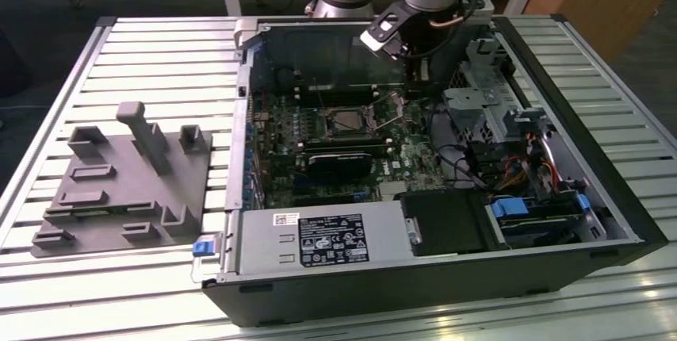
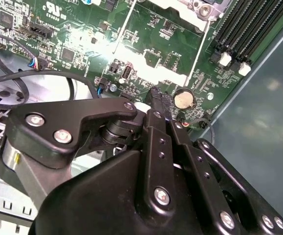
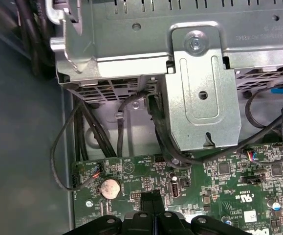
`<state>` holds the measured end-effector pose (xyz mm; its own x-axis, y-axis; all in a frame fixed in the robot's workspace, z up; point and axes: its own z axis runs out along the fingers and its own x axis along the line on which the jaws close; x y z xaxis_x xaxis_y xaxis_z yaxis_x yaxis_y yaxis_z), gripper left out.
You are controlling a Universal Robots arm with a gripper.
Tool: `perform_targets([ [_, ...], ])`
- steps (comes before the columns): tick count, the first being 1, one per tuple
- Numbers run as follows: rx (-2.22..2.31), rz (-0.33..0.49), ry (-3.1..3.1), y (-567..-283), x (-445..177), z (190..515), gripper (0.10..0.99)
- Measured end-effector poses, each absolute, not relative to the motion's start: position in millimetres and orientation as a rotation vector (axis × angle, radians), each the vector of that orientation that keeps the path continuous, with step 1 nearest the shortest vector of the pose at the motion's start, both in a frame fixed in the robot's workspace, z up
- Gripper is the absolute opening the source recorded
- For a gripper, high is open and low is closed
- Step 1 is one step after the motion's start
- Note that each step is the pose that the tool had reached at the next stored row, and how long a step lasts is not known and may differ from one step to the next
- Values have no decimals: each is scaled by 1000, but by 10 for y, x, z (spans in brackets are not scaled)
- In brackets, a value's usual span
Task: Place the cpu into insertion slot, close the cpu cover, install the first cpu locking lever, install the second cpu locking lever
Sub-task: 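Close the cpu cover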
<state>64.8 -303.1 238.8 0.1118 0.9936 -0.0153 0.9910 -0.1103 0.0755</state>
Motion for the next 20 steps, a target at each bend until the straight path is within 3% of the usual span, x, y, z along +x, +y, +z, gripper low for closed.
perform_targets([
  [20,2300,45,2045,-3078,648,2332,106],
])
